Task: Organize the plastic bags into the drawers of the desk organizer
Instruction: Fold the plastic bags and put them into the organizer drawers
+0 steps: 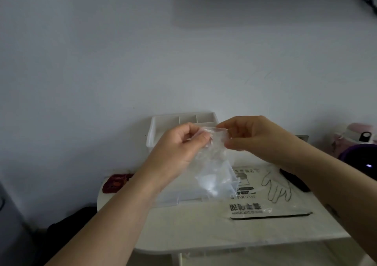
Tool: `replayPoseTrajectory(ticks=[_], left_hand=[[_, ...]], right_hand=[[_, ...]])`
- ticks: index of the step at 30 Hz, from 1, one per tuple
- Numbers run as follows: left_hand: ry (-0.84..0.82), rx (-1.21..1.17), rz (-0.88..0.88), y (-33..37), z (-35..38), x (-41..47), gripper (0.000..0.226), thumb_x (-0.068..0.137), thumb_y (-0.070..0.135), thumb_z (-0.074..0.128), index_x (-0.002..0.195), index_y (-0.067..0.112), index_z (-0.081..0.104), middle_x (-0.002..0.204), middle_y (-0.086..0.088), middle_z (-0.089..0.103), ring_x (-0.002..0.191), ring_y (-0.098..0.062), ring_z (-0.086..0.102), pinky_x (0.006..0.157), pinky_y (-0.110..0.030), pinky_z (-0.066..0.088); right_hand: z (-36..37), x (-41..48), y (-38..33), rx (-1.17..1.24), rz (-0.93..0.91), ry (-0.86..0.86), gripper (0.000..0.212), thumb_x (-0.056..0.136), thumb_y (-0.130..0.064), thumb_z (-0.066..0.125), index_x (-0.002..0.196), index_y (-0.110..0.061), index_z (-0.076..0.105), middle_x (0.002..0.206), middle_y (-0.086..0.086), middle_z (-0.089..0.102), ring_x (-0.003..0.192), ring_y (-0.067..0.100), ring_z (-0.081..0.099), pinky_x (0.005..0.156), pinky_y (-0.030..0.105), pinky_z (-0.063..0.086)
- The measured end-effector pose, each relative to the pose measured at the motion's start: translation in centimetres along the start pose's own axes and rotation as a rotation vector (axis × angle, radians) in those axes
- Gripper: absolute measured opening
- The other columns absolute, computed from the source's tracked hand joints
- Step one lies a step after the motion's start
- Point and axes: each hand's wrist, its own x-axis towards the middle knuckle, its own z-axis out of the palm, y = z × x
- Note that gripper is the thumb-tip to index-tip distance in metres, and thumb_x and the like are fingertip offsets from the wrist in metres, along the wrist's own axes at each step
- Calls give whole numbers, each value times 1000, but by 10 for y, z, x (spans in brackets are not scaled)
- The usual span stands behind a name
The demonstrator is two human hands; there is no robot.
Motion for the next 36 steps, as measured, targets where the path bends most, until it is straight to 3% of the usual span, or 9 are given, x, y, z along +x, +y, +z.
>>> replayPoseTrajectory(ticks=[5,7,11,16,21,25,29,32,36], left_hand=[[28,-16,58,5,-3,-1,13,91,23,60,80,20,66,83,10,73,82,1,66,74,-8,45],[35,35,89,8,-1,-2,12,93,22,57,83,18,64,85,11,73,86,0,66,77,-10,45],[91,171,119,6,-10,-7,10,92,29,57,84,28,63,92,18,67,93,-1,61,85,-22,43],[105,135,116,8,-21,-15,12,94,27,53,87,24,63,91,12,69,91,-5,64,87,-27,46],[241,-82,125,4,-13,-11,18,100,11,41,87,14,53,68,8,65,62,-10,65,70,-23,54],[380,39,160,-11,-7,-8,21,100,18,40,84,26,52,59,15,58,43,2,46,47,-15,41],[378,-7,133,-19,-8,-9,22,101,19,40,84,28,52,57,14,59,41,4,46,40,-8,33],[336,17,136,-19,-9,-10,21,100,21,41,85,29,52,60,13,62,39,1,45,37,-12,33],[381,58,133,-18,-20,-7,16,98,23,47,83,26,54,53,13,57,39,2,44,36,-14,35]], right_hand=[[2,-4,2,127,20,-145,69,63,-60,73,124,-36,52,113,-16,64,98,-2,63,85,19,51],[13,-5,0,128,-23,-149,59,65,-57,73,115,-33,56,106,-17,67,95,-4,63,76,11,51],[13,-2,1,138,-49,-73,19,78,-32,72,81,-15,64,100,-9,71,95,6,65,87,28,46],[1,-3,-1,95,-140,-153,21,81,-24,71,65,-18,59,118,-23,62,118,4,53,106,43,33],[5,1,-7,163,-187,13,10,89,-11,60,96,-16,54,78,2,73,72,37,59,67,45,44],[13,6,0,96,-177,207,24,92,-30,56,115,-23,55,52,-2,55,40,3,40,45,9,35],[14,4,2,1,-114,-35,58,65,-69,57,106,-29,63,69,-17,64,62,-2,61,63,12,51],[17,6,7,-42,-90,-226,38,64,-60,69,91,-33,69,89,-7,73,84,12,68,81,30,55],[15,6,11,157,-68,-238,28,74,-45,66,84,-20,74,78,-3,73,71,7,68,69,6,46]])
